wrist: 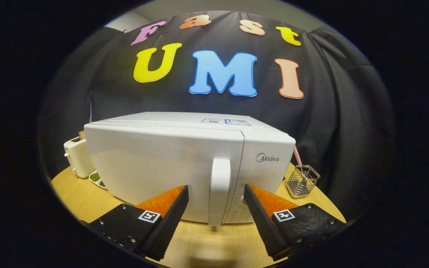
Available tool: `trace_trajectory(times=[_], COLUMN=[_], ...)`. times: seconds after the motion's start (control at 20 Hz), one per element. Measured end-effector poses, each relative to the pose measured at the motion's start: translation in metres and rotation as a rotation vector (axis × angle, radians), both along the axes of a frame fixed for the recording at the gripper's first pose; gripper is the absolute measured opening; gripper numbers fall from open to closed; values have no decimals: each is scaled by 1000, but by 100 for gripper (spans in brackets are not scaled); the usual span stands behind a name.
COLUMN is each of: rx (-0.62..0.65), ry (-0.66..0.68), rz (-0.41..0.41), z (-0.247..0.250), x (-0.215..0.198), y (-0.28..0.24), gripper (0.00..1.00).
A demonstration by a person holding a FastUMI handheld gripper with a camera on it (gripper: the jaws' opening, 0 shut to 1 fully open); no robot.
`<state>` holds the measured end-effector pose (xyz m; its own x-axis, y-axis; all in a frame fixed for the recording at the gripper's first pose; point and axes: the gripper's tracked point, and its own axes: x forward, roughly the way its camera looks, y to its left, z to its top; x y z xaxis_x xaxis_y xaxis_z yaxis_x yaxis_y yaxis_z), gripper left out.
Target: Open the microwave, put the food inside, and close the microwave door.
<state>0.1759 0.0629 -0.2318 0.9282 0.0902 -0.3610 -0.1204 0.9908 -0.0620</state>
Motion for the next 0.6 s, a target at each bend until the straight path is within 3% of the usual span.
trace_trajectory(times=[0.15, 0.3, 0.4, 0.45, 0.55, 0.6], rx=[9, 46, 61, 51, 51, 53], ry=[14, 22, 34, 34, 46, 55], rz=[-20, -37, -27, -25, -31, -34], z=[-4, -6, -8, -7, -7, -7], x=[3, 9, 10, 9, 8, 9], y=[-3, -5, -1, -1, 0, -1], gripper=[84, 51, 42, 31, 29, 23])
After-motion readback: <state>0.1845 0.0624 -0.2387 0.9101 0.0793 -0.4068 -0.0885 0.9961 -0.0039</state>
